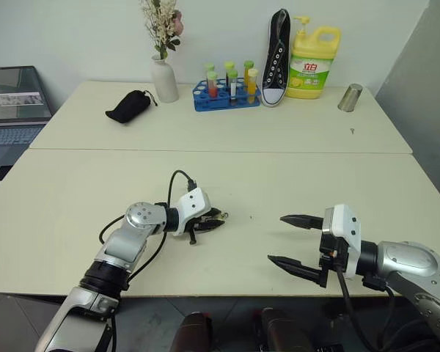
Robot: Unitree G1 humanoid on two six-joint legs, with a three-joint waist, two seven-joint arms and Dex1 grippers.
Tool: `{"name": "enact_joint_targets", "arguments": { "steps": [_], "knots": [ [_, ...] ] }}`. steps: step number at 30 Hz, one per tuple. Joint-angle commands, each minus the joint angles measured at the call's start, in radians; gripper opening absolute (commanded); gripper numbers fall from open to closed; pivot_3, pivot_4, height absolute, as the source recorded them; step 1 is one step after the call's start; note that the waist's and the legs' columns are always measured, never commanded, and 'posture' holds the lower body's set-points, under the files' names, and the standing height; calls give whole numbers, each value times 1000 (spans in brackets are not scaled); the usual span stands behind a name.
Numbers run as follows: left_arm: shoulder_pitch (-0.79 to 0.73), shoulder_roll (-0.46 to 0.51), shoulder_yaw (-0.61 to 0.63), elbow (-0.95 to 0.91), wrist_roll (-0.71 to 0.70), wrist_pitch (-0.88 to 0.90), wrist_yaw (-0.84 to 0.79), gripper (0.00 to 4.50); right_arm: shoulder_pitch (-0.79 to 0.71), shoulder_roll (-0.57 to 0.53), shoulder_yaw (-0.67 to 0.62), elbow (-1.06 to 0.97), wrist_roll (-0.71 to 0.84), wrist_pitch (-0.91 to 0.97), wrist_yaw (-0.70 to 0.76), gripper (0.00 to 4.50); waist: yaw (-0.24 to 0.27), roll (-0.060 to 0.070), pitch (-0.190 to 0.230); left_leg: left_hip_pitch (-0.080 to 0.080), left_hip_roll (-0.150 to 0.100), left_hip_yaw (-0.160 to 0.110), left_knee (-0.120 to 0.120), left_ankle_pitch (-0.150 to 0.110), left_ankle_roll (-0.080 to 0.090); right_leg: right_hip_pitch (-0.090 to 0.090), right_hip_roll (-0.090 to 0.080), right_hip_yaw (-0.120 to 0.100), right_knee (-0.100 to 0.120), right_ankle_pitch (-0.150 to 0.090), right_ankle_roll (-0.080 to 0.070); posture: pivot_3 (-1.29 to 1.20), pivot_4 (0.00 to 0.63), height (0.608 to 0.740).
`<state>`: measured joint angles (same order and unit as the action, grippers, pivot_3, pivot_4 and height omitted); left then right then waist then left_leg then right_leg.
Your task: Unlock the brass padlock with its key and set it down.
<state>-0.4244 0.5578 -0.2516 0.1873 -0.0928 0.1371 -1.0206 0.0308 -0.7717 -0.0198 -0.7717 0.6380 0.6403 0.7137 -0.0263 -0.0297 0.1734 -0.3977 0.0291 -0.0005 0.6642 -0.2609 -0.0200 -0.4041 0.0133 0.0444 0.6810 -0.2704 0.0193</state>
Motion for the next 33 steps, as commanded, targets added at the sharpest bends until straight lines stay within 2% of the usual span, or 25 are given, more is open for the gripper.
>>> {"name": "enact_joint_targets", "arguments": {
  "steps": [1, 6, 11, 14, 16, 19, 24, 33],
  "knots": [
    [8, -1, 29, -42, -32, -48, -25, 974, 5, 1, -35, -26, 1, -4, -20, 4500, 0, 0, 0, 0, 0, 0, 0, 0, 0, 0, 0, 0, 0, 0, 0, 0, 150, 740],
    [-46, -54, 54, -61, -52, -367, -44, 974, 16, 44, -63, -21, -50, -36, -106, 4500, 6, -1, 1, -2, 0, 0, 0, 0, 0, -1, -1, 1, -1, 0, 0, 0, 150, 740],
    [-113, -42, 7, 65, 50, -793, -59, 974, 12, 49, -104, -7, 3, -4, -96, 4500, 12, -1, 1, -2, -1, 1, 0, 0, 0, -1, 0, 1, -1, 0, 0, 0, 150, 740],
    [-194, -41, 5, 203, 169, -1139, 18, 974, 2, 53, -119, 3, 62, 27, -87, 4500, 12, -1, 1, -1, -1, 1, 0, 0, 0, -1, 0, 1, -1, 0, 0, 0, 150, 740],
    [-230, -41, 4, 274, 214, -1268, 58, 974, -7, 54, -124, 12, 102, 47, -82, 4500, 12, -1, 1, -2, -1, 2, 0, 0, 0, -1, 0, 1, -1, 0, 0, 0, 150, 740],
    [-263, -37, -1, 347, 261, -1358, 115, 974, -36, 60, -116, 24, 143, 69, -85, 4500, 11, -1, 1, -2, -1, 2, 0, 0, 0, -1, 0, 1, -1, 0, 0, 0, 150, 740],
    [-283, -31, -13, 391, 312, -1400, 187, 974, -125, 128, -77, 67, 206, 99, -104, 4500, 4, -1, 1, -2, 0, 2, 0, 0, 0, -1, 0, 0, -1, 0, 0, 0, 150, 740],
    [-273, -4, -37, 348, 322, -1397, 265, 974, -287, 214, 67, 231, 161, 108, -68, 4500, -1, -1, 1, -2, 0, 1, 0, 0, 0, -1, 0, -1, -1, 1, -1, 0, 150, 740]
  ]
}}
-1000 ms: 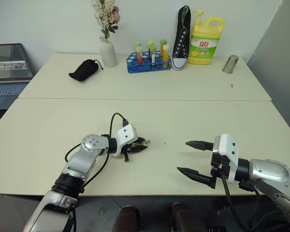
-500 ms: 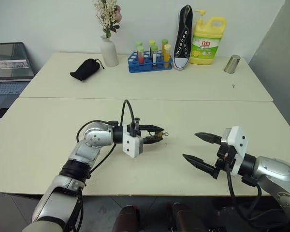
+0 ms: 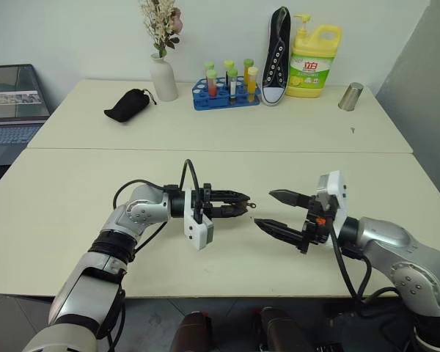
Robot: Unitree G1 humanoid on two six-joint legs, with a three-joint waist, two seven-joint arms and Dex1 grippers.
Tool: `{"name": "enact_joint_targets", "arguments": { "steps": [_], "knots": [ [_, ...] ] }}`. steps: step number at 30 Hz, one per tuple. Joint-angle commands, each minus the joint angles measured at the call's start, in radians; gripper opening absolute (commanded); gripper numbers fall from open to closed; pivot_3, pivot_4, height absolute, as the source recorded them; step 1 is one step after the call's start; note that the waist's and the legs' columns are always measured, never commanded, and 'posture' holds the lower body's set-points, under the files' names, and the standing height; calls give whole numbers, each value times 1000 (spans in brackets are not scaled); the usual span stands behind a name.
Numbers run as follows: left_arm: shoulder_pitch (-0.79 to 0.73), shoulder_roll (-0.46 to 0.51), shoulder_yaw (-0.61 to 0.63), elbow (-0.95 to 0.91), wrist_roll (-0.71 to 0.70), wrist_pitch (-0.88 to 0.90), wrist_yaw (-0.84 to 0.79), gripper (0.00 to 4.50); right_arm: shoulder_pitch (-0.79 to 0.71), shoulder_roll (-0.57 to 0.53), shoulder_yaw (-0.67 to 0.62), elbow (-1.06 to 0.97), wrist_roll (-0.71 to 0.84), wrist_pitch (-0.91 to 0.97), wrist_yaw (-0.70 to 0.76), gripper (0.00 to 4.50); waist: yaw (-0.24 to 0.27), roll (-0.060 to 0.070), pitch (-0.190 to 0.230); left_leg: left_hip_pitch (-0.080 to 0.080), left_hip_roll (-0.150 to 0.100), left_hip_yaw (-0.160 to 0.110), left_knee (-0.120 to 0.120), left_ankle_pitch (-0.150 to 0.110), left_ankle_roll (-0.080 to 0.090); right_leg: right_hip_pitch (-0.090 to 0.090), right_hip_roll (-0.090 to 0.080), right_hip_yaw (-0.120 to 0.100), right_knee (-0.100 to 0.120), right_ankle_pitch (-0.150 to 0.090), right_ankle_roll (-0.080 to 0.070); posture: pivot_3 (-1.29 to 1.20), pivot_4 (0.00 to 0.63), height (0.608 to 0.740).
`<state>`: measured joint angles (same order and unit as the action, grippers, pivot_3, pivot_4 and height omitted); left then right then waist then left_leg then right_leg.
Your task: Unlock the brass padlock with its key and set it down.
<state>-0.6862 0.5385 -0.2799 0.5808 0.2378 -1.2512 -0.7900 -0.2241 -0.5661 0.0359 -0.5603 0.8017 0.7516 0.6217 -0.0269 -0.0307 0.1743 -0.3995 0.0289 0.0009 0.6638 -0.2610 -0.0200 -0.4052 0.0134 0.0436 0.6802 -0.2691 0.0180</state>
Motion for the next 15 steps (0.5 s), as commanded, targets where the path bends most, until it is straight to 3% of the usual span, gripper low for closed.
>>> {"name": "enact_joint_targets", "arguments": {
  "steps": [1, 11, 15],
  "knots": [
    [-10, 18, -11, -49, -9, -7, 39, 974, -40, 11, 15, 33, -2, -1, 30, 4500, 0, 0, 0, 0, 0, 0, 0, 0, 0, 0, 0, 0, 0, 0, 0, 0, 150, 740],
    [16, 56, -42, -97, -12, 12, 70, 974, -127, 15, 46, 149, -7, 30, 114, 4500, 0, 0, 0, 0, 0, 0, 0, 0, 0, 0, 0, -1, 0, 2, -3, 0, 150, 740],
    [20, 61, -45, -107, -9, 20, 81, 974, -131, 16, 49, 156, -8, 38, 128, 3504, 0, 0, 0, 0, 0, 0, 0, 0, 0, 0, 0, -1, 0, 2, -3, 0, 150, 740]
  ]
}}
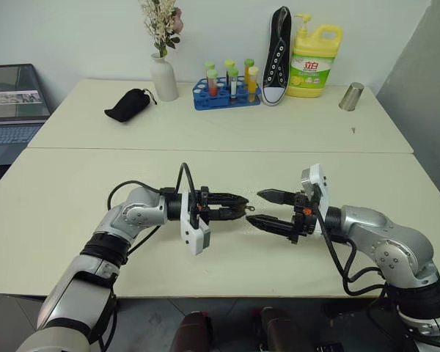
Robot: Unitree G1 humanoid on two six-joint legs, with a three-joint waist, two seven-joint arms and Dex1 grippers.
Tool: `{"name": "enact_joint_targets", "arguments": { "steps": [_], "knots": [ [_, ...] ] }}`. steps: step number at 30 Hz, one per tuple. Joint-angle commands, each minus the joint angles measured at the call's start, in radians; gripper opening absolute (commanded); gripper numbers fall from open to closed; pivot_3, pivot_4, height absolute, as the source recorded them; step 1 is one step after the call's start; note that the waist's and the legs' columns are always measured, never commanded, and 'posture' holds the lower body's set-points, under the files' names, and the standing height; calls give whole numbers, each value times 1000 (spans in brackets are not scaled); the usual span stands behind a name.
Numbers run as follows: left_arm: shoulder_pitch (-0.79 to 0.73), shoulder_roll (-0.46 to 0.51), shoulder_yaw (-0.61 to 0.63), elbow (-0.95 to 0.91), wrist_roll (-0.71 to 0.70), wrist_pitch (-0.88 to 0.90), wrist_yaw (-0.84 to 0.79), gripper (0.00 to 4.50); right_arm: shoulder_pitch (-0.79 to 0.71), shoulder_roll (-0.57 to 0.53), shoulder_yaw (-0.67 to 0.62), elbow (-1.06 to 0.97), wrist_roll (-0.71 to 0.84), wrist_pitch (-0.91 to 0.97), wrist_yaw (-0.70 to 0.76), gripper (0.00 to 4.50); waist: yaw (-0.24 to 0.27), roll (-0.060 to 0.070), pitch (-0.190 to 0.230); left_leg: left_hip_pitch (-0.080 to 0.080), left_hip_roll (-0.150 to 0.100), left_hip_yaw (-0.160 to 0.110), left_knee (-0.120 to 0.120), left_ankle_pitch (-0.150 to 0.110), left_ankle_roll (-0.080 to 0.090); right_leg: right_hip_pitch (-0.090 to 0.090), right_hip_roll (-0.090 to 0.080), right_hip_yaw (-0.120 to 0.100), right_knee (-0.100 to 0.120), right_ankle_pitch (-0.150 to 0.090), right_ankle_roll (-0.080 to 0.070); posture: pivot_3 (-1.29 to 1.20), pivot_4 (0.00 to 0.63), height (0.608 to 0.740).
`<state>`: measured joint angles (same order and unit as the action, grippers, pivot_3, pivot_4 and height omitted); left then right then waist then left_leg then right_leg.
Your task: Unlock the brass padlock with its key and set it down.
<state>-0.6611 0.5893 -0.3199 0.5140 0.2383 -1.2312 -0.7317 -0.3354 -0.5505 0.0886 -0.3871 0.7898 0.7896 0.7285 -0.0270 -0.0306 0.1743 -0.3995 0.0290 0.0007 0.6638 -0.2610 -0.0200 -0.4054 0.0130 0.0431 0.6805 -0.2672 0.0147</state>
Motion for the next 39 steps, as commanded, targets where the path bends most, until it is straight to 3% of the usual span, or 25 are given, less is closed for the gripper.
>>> {"name": "enact_joint_targets", "arguments": {
  "steps": [1, 9, 17, 22, 32, 39],
  "knots": [
    [-4, 11, -6, -43, -9, 2, 24, 974, -21, 0, -2, -17, 4, 3, 25, 3124, 0, 0, 0, 0, 0, 0, 0, 0, 0, 0, 0, 0, 0, 0, 0, 0, 150, 740],
    [1, 18, -11, -59, 3, 6, 40, 974, -44, 18, -1, -2, 10, 21, 28, 83, 0, 0, 0, 0, 0, 0, 0, 0, 0, 0, 0, 0, 0, 0, 0, 0, 150, 740],
    [9, 21, -8, -69, 13, 11, 56, 974, -60, 5, -5, 6, 17, 51, 60, 0, 0, 0, 0, 0, 0, 0, 0, 0, 0, 0, 0, 0, 0, 0, 0, 0, 150, 740],
    [9, 26, -2, -66, 57, -18, 86, 974, -112, 2, -56, 47, 130, 220, 27, 0, 0, 0, 0, 0, 0, 0, 0, 0, 0, 0, 0, 0, 0, 0, 0, 0, 150, 740],
    [21, 26, -1, -80, 143, -47, 161, 974, -271, 91, -209, 211, 368, 566, -203, 0, 0, 0, 0, 0, 1, 0, 0, 0, 0, 0, -3, 0, 0, 0, 0, 0, 150, 740],
    [25, 31, -2, -84, 174, -41, 201, 974, -309, 120, -248, 248, 404, 649, -274, 0, -1, 0, 0, -1, 0, -1, -1, 0, 0, 0, -5, 0, 0, 0, 0, 0, 150, 740]
  ]
}}
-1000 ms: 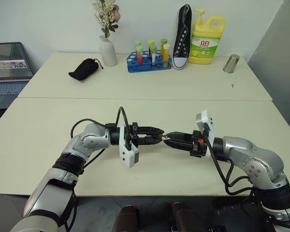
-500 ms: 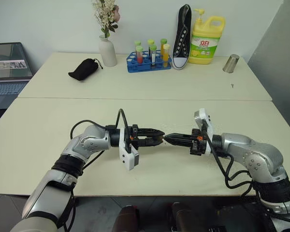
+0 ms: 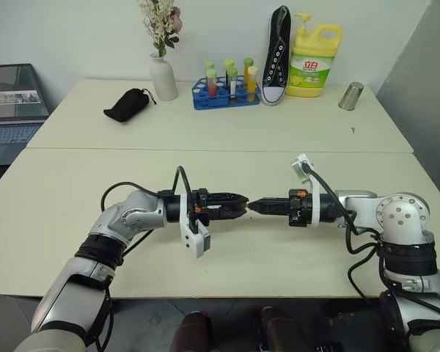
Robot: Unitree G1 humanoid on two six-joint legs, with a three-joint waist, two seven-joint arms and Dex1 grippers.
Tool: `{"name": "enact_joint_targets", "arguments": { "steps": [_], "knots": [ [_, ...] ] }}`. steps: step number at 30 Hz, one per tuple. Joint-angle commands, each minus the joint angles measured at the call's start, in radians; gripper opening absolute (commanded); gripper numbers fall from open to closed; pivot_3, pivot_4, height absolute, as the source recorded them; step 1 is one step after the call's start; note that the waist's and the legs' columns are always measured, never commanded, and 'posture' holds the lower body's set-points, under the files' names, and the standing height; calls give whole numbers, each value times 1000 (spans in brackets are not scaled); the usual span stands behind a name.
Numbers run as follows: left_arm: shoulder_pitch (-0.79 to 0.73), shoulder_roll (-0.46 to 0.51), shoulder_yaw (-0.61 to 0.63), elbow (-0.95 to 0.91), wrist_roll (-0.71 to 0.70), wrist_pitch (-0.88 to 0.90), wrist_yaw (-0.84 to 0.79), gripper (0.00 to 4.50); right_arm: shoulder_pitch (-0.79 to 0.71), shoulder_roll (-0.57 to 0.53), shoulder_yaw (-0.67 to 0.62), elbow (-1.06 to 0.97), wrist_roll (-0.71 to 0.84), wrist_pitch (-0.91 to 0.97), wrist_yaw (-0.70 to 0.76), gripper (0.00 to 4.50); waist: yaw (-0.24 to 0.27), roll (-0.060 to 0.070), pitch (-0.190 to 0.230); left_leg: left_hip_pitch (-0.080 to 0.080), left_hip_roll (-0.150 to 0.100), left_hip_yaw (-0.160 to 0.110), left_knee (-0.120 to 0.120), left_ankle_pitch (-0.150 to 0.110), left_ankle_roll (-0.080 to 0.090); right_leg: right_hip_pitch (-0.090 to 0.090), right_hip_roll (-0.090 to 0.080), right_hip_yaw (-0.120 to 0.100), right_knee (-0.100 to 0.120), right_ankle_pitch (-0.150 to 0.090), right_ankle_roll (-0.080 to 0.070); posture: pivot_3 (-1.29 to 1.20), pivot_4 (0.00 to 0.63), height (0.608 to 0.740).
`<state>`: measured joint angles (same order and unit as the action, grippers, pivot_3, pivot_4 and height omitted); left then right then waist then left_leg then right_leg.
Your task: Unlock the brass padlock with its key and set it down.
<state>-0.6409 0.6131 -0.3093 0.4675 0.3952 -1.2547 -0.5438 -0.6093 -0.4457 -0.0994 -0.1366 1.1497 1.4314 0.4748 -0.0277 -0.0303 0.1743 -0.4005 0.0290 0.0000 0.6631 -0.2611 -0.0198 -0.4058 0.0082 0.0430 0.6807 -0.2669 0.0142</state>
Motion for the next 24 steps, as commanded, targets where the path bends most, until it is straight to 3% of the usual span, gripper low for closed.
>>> {"name": "enact_joint_targets", "arguments": {
  "steps": [1, 24],
  "knots": [
    [5, 8, -14, -38, 18, -15, 16, 974, -36, 18, -62, -2, 46, 9, -25, 0, 0, 0, 0, 0, 0, 0, 0, 0, 0, 0, 0, 0, 0, 0, 0, 0, 150, 740],
    [2, 24, -35, -39, 54, -26, 68, 974, -66, 96, -152, 80, 184, 99, -197, 0, -2, 0, 0, 0, 0, 0, -1, 0, 0, 0, 0, 0, 0, 0, 0, 0, 150, 740]
  ]
}}
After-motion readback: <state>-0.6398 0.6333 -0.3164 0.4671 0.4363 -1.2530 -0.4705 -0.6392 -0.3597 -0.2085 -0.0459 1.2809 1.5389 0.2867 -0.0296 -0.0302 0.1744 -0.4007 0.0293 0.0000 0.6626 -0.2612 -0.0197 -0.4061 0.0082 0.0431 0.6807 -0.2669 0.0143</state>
